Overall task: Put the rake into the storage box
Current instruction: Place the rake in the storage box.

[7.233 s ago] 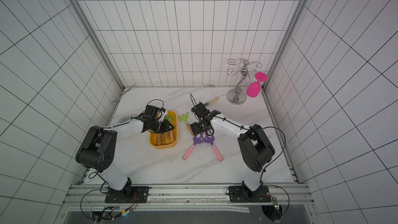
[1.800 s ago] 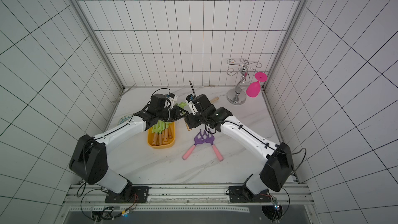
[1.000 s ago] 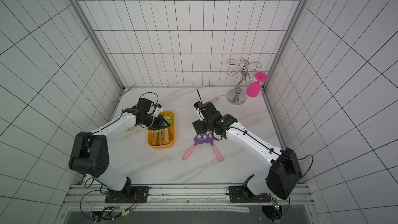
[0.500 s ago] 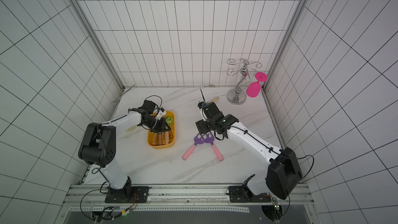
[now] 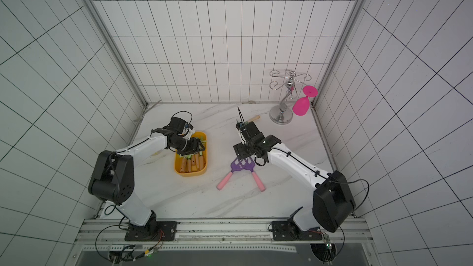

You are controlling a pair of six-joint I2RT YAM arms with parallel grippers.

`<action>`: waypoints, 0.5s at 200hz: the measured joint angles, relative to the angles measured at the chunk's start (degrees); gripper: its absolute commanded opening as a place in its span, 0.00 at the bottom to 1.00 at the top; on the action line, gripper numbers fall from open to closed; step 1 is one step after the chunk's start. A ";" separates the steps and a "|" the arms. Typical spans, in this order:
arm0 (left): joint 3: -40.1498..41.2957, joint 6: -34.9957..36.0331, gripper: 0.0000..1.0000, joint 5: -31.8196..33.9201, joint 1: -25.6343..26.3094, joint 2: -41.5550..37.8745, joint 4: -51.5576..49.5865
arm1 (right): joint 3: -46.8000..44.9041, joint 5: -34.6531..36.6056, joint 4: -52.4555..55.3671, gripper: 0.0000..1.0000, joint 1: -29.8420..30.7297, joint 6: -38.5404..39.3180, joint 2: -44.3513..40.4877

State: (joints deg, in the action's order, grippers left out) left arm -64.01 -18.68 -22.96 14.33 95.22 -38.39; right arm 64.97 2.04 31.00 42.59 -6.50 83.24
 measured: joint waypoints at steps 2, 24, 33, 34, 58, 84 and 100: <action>0.00 0.02 0.84 0.46 0.11 -0.50 -0.17 | 0.00 0.15 0.13 0.80 -0.11 -0.13 0.02; -0.07 -0.70 0.98 6.14 2.01 -5.49 -1.33 | 0.00 0.85 1.07 0.80 -1.29 -1.18 0.02; -0.17 -1.05 0.98 8.24 2.78 -7.17 -1.92 | 0.00 0.85 1.66 0.79 -2.16 -1.75 0.02; -0.17 -1.05 0.98 8.55 2.89 -7.43 -2.03 | 0.00 0.85 1.73 0.79 -2.21 -1.79 0.02; -0.28 -1.84 0.99 14.51 4.28 -11.26 -3.89 | 0.00 0.81 3.50 0.79 -5.38 -3.65 0.74; 0.15 -2.86 0.99 23.21 4.00 -16.11 -5.75 | 0.00 0.76 5.95 0.79 -9.03 -5.20 2.84; 1.36 -2.99 0.99 26.86 3.32 -18.14 -5.77 | 0.28 0.46 6.95 0.78 -11.37 -5.81 4.59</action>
State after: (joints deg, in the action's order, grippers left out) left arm -62.65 -21.67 3.90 17.65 77.08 -44.16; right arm 65.25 2.50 37.95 31.22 -12.32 87.83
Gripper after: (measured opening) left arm 0.989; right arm 0.787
